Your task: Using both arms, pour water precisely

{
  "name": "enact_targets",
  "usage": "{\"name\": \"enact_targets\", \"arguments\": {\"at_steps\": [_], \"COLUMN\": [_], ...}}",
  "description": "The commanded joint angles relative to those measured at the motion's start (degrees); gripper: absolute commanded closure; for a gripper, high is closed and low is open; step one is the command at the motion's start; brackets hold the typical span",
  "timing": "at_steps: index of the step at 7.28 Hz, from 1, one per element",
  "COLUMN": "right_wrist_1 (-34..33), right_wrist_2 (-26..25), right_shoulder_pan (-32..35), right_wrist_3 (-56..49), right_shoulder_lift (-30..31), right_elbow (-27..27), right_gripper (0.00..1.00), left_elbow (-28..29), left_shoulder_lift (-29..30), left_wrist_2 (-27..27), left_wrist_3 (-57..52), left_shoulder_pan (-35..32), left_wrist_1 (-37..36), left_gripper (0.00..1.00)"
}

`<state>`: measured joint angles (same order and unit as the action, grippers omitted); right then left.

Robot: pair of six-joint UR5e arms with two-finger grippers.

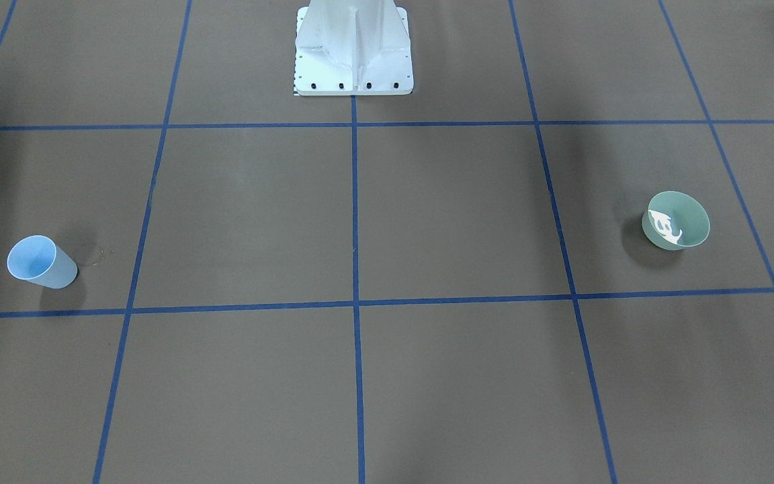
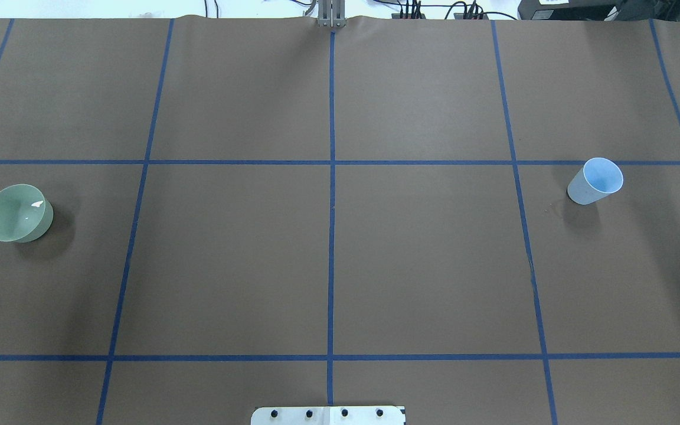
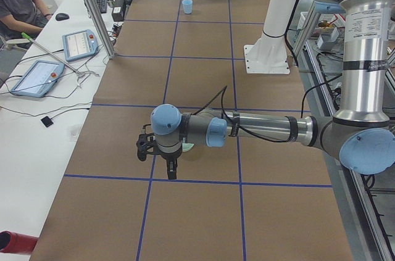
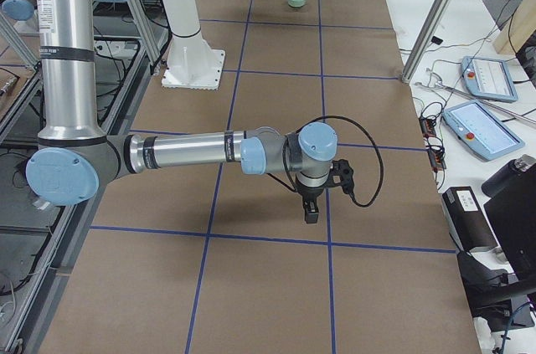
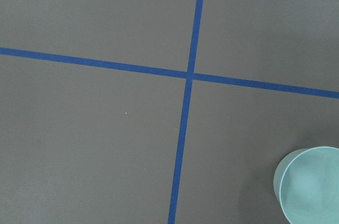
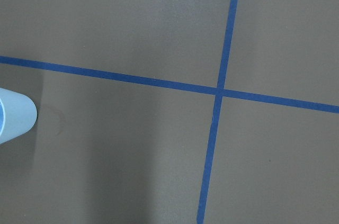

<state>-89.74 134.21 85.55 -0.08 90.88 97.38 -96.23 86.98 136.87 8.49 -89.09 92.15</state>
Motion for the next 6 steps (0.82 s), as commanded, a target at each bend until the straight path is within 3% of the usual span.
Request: {"name": "enact_targets", "arguments": {"at_steps": [1, 6], "right_wrist_1": [0.0, -2.1], "right_wrist_2": [0.1, 0.0], "right_shoulder_pan": [0.1, 0.3], "right_wrist_3": [0.0, 0.0], "right_shoulder_lift": [0.2, 0.9], "right_elbow": [0.4, 0.8], "right_gripper": [0.0, 0.0], "left_elbow": [0.0, 0.2], "left_shoulder_lift": [-0.4, 0.0], "left_wrist_2": [-0.2, -2.5], "left_wrist_3": [-2.7, -2.6], "left_shoulder_pan": [0.0, 0.2], "left_wrist_1": [0.0, -1.5], "left_gripper": [0.0, 0.0]}}
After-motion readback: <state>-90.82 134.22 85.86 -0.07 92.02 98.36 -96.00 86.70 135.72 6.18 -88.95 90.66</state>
